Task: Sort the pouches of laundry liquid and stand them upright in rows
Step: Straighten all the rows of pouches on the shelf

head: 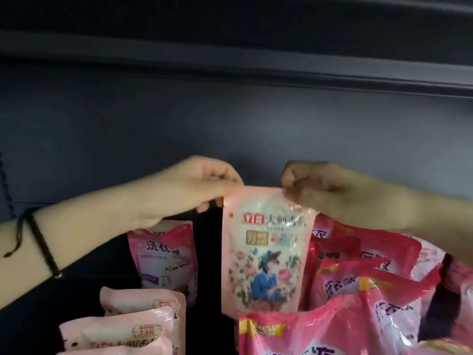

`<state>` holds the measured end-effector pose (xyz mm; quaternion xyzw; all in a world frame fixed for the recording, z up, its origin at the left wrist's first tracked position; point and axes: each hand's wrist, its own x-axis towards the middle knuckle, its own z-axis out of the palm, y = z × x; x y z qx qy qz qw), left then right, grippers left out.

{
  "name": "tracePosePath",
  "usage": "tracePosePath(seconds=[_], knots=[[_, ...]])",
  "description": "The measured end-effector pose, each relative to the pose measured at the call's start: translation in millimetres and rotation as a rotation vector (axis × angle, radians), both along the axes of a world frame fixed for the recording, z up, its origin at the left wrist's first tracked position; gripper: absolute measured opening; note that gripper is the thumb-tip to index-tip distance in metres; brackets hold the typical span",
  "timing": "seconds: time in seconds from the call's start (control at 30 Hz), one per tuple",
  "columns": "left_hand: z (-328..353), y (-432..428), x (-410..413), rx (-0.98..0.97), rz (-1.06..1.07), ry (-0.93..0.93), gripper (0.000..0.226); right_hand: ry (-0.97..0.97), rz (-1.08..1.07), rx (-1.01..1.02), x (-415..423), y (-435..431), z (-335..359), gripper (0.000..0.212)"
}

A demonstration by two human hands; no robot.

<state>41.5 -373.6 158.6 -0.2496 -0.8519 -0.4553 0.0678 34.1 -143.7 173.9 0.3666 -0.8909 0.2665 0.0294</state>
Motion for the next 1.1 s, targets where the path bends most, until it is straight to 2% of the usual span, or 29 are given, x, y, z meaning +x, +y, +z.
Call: tracePosePath(seconds=[0.07, 0.1, 0.2, 0.37, 0.43, 0.53, 0.7, 0.83, 1.0, 1.1], knots=[[4.0, -7.5, 6.5, 0.153, 0.022, 0.063, 0.006, -0.006, 0.019, -0.272, 5.2, -2.5, 3.4, 0.015], [2.8, -9.9, 9.7, 0.202, 0.014, 0.080, 0.016, -0.007, 0.030, -0.341, 6.7, -7.3, 5.2, 0.013], [-12.0, -12.8, 20.2, 0.317, 0.023, 0.132, 0.035, 0.057, 0.076, -0.418, 7.4, -22.5, 7.6, 0.011], [-35.5, -11.9, 41.0, 0.405, 0.065, 0.442, 0.066, 0.228, 0.079, -0.571, 9.8, -40.0, 9.1, 0.017], [-37.3, -10.5, 52.5, 0.409, 0.057, 0.490, 0.060, 0.277, 0.089, -0.633, 14.4, -47.3, 10.0, 0.018], [-36.9, -11.3, 67.5, 0.447, 0.052, 0.451, 0.048, 0.260, 0.126, -0.718, 24.9, -57.4, 13.5, 0.019], [-37.5, -21.1, 98.7, 0.520, 0.076, 0.495, 0.051, 0.176, 0.199, -0.842, 55.5, -68.6, 8.7, 0.009], [-47.4, -38.0, 126.3, 0.562, 0.054, 0.521, 0.052, 0.105, 0.341, -0.803, 93.5, -78.6, -19.7, 0.053], [-70.5, -62.9, 153.7, 0.608, 0.013, 0.468, 0.051, 0.107, 0.348, -0.784, 133.9, -102.6, -76.1, 0.049], [-91.8, -77.7, 163.6, 0.595, 0.006, 0.422, 0.050, 0.023, 0.365, -0.756, 150.0, -117.4, -114.4, 0.064]])
